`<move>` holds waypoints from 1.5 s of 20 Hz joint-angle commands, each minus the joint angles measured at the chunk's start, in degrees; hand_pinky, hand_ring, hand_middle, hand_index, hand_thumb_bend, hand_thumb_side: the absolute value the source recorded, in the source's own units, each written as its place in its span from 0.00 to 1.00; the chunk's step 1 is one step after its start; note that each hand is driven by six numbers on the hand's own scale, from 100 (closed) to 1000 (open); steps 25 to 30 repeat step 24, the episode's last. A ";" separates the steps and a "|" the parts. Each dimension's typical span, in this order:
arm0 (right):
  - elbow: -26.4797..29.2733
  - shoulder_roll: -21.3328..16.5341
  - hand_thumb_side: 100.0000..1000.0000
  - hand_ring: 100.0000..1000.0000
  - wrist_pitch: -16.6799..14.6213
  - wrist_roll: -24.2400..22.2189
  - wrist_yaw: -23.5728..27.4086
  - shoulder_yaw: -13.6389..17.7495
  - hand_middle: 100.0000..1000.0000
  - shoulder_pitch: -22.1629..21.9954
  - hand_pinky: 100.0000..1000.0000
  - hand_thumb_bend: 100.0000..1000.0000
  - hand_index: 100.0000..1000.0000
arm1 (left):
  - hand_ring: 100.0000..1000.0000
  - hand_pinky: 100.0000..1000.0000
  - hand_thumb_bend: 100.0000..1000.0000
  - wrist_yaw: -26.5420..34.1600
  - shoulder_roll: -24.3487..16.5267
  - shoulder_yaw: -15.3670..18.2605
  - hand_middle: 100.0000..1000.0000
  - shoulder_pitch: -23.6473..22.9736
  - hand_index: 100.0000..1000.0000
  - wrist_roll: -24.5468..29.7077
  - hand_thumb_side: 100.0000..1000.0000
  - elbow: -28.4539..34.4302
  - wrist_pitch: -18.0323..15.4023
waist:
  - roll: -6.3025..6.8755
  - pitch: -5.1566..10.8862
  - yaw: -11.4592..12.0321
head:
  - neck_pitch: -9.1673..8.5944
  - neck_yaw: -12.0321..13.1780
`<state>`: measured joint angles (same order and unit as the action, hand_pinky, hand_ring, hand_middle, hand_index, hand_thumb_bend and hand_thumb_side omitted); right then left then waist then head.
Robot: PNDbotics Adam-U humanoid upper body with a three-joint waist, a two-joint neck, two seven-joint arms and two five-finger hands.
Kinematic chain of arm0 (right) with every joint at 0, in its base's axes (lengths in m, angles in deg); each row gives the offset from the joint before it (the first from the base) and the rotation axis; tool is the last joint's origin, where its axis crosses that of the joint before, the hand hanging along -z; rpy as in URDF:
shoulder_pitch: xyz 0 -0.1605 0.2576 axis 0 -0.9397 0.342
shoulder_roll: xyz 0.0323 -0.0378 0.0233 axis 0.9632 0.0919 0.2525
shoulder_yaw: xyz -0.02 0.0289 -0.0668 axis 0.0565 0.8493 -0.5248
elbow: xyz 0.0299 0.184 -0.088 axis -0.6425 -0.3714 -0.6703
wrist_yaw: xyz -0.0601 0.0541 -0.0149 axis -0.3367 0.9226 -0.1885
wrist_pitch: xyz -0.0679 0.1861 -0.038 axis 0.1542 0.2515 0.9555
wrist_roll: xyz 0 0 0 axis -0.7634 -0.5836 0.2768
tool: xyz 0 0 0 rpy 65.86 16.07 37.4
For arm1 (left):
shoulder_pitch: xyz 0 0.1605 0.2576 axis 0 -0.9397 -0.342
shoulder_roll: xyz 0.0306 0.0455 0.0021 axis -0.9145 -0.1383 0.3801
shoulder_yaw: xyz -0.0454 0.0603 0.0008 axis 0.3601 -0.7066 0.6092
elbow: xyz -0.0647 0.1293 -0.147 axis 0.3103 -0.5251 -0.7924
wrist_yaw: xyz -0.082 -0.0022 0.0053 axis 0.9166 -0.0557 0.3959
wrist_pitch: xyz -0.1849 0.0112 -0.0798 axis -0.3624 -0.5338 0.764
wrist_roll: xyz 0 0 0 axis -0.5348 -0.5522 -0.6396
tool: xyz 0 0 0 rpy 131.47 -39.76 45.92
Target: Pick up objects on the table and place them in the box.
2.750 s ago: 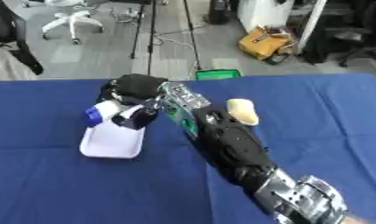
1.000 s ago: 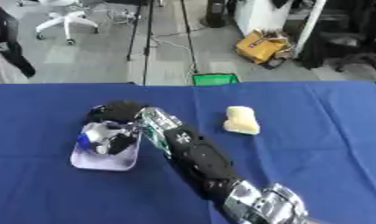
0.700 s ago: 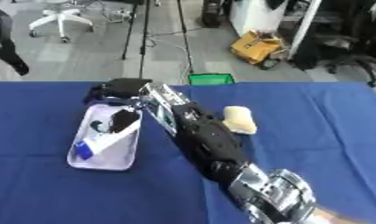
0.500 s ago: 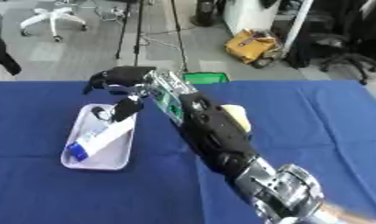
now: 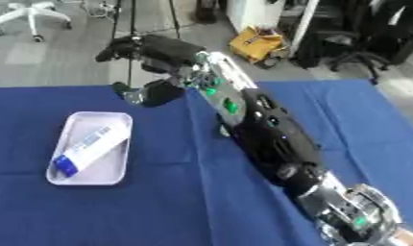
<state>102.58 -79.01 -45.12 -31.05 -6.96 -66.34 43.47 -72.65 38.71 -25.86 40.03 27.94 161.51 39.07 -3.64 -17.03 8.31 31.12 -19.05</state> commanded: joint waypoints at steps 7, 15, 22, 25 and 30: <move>14.47 -8.07 0.38 0.72 11.08 5.01 16.38 2.99 0.76 -10.84 0.72 0.05 0.90 | 0.61 0.66 0.47 -0.87 -2.08 1.03 0.74 -1.40 0.89 -0.87 0.88 0.14 0.08 | 0.69 5.83 -4.15 | 2.27 3.69; 20.66 -9.67 0.37 0.69 15.39 6.44 20.74 6.39 0.74 -17.60 0.68 0.05 0.91 | 0.62 0.66 0.48 -1.06 -2.26 1.63 0.75 -1.91 0.90 -1.49 0.88 -0.04 0.19 | 1.85 5.34 -5.02 | 2.37 4.38; 22.30 -10.19 0.38 0.68 16.77 6.72 22.28 8.32 0.73 -19.86 0.67 0.04 0.90 | 0.63 0.66 0.49 -0.90 -1.85 1.55 0.76 -1.87 0.91 -1.49 0.87 -0.03 0.04 | 2.53 4.85 -5.64 | 2.06 5.18; 22.55 -10.23 0.38 0.68 17.00 6.72 22.37 8.55 0.73 -20.16 0.67 0.04 0.90 | 0.64 0.66 0.49 -0.87 -1.72 1.54 0.76 -1.94 0.91 -1.47 0.87 -0.08 0.02 | 2.62 4.85 -5.64 | 1.88 5.40; 22.55 -10.23 0.38 0.68 17.00 6.72 22.37 8.55 0.73 -20.16 0.67 0.04 0.90 | 0.64 0.66 0.49 -0.87 -1.72 1.54 0.76 -1.94 0.91 -1.47 0.87 -0.08 0.02 | 2.62 4.85 -5.64 | 1.88 5.40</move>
